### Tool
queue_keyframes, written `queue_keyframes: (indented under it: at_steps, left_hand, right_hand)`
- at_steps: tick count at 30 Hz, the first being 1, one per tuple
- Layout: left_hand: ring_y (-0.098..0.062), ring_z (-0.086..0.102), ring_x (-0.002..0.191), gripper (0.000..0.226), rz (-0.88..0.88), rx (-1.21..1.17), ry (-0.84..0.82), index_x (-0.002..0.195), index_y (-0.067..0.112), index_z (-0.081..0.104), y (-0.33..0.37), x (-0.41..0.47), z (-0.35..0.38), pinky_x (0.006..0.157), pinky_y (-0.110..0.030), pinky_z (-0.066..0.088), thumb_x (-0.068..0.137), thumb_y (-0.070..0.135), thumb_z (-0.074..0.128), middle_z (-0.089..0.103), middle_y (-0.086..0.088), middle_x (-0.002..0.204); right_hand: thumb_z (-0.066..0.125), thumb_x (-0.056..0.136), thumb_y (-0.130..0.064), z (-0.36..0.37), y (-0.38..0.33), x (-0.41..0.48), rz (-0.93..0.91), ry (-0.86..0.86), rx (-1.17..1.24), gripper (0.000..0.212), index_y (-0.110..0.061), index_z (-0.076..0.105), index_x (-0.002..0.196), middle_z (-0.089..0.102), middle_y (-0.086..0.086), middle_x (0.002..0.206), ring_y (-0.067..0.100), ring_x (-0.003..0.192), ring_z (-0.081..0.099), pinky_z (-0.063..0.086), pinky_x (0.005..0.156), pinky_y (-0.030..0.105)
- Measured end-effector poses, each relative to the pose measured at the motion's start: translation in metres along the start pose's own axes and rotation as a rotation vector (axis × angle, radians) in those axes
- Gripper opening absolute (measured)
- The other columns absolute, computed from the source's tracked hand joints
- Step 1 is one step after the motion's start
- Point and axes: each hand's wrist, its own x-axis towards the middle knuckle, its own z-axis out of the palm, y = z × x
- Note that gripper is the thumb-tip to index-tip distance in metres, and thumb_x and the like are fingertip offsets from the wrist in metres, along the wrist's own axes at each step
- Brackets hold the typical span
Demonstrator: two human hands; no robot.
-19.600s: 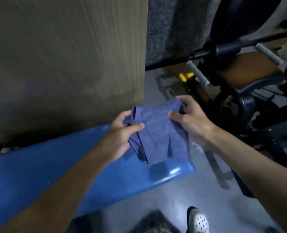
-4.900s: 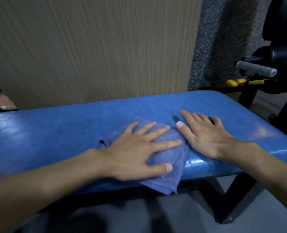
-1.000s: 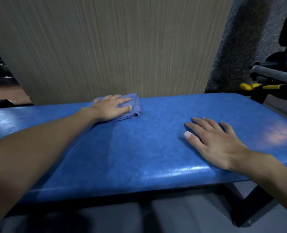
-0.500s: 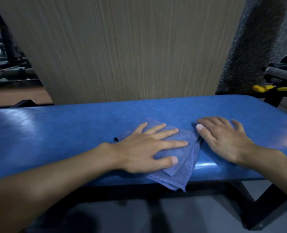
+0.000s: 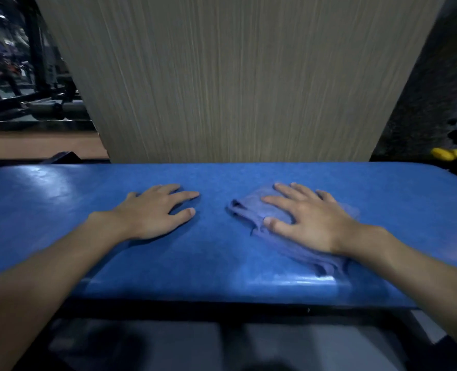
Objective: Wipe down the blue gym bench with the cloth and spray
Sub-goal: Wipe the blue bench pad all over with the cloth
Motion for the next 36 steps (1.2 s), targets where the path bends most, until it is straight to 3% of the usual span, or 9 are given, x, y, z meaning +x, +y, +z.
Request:
queue_keyframes:
  at_steps: [2, 6, 12, 16, 19, 24, 27, 32, 36]
  left_hand:
    - [-0.012, 0.020, 0.146, 0.081, 0.018, 0.025, 0.047, 0.145, 0.059, 0.019, -0.004, 0.000, 0.001, 0.111, -0.055, 0.026, 0.070, 0.083, 0.001, 0.025, 0.010, 0.158]
    - [-0.011, 0.027, 0.144, 0.085, 0.024, -0.031, 0.065, 0.146, 0.054, 0.025, -0.020, 0.002, 0.000, 0.109, -0.051, 0.031, 0.069, 0.082, 0.002, 0.029, 0.015, 0.155]
    - [-0.011, 0.030, 0.142, 0.082, 0.018, -0.025, 0.146, 0.144, 0.050, 0.035, -0.040, -0.001, -0.001, 0.107, -0.048, 0.032, 0.073, 0.078, 0.005, 0.034, 0.014, 0.153]
    - [-0.008, 0.023, 0.145, 0.081, -0.012, -0.043, 0.085, 0.146, 0.054, 0.028, -0.048, -0.008, 0.006, 0.111, -0.047, 0.026, 0.072, 0.079, 0.006, 0.028, 0.013, 0.157]
    - [-0.008, 0.020, 0.146, 0.071, -0.005, -0.029, 0.072, 0.147, 0.054, 0.024, -0.048, -0.011, 0.008, 0.112, -0.045, 0.023, 0.080, 0.076, 0.011, 0.025, 0.014, 0.158]
    - [-0.008, 0.020, 0.146, 0.085, 0.000, -0.037, 0.082, 0.148, 0.052, 0.024, -0.049, -0.014, 0.008, 0.114, -0.044, 0.022, 0.070, 0.081, 0.004, 0.025, 0.015, 0.158]
    - [-0.009, 0.021, 0.146, 0.082, 0.001, -0.025, 0.084, 0.148, 0.050, 0.024, -0.048, -0.014, 0.009, 0.113, -0.045, 0.022, 0.074, 0.080, 0.007, 0.025, 0.014, 0.158]
    - [-0.010, 0.024, 0.144, 0.057, 0.022, -0.016, 0.101, 0.148, 0.048, 0.028, -0.048, -0.012, 0.008, 0.111, -0.046, 0.024, 0.094, 0.067, 0.027, 0.028, 0.015, 0.156]
    - [-0.010, 0.030, 0.141, 0.078, 0.043, -0.085, 0.148, 0.144, 0.045, 0.038, -0.060, -0.010, 0.007, 0.107, -0.045, 0.031, 0.077, 0.072, 0.010, 0.035, 0.018, 0.152]
  right_hand:
    - [0.025, 0.083, -0.076, 0.000, 0.014, 0.023, 0.107, 0.034, 0.022, 0.067, -0.050, 0.028, 0.144, 0.014, -0.012, 0.162, 0.017, 0.148, 0.012, 0.016, 0.114, 0.054]
    - [0.010, 0.071, -0.085, 0.003, 0.006, 0.035, 0.142, -0.007, -0.028, 0.082, -0.049, 0.024, 0.144, 0.015, -0.010, 0.160, 0.022, 0.147, 0.012, 0.017, 0.112, 0.056]
    - [0.014, 0.076, -0.081, 0.004, -0.069, -0.011, -0.357, -0.077, -0.054, 0.076, -0.053, 0.007, 0.147, -0.003, -0.008, 0.164, 0.022, 0.150, -0.007, 0.004, 0.117, 0.055]
    - [0.015, 0.078, -0.078, 0.002, -0.060, 0.004, -0.438, -0.059, -0.010, 0.071, -0.056, 0.018, 0.145, 0.004, -0.016, 0.163, 0.013, 0.149, -0.002, 0.007, 0.119, 0.045]
    - [0.013, 0.075, -0.079, 0.005, -0.030, 0.043, -0.303, 0.026, 0.014, 0.075, -0.054, 0.031, 0.143, 0.017, -0.015, 0.160, 0.012, 0.148, 0.013, 0.014, 0.118, 0.044]
    - [0.027, 0.088, -0.071, 0.003, 0.044, 0.125, 0.222, 0.060, -0.009, 0.064, -0.043, 0.034, 0.145, 0.033, -0.008, 0.154, 0.022, 0.141, 0.028, 0.026, 0.109, 0.050]
    - [0.025, 0.087, -0.068, 0.008, 0.041, 0.139, 0.325, 0.057, -0.024, 0.063, -0.040, 0.036, 0.142, 0.038, -0.004, 0.149, 0.025, 0.138, 0.031, 0.028, 0.106, 0.052]
    - [0.007, 0.074, -0.078, 0.010, -0.035, 0.089, -0.026, 0.021, -0.052, 0.081, -0.046, 0.027, 0.146, 0.020, -0.007, 0.160, 0.020, 0.147, 0.014, 0.020, 0.114, 0.053]
    - [0.011, 0.078, -0.074, 0.010, -0.107, 0.022, -0.453, -0.033, -0.026, 0.073, -0.050, 0.017, 0.148, 0.006, -0.007, 0.164, 0.021, 0.150, 0.000, 0.007, 0.118, 0.052]
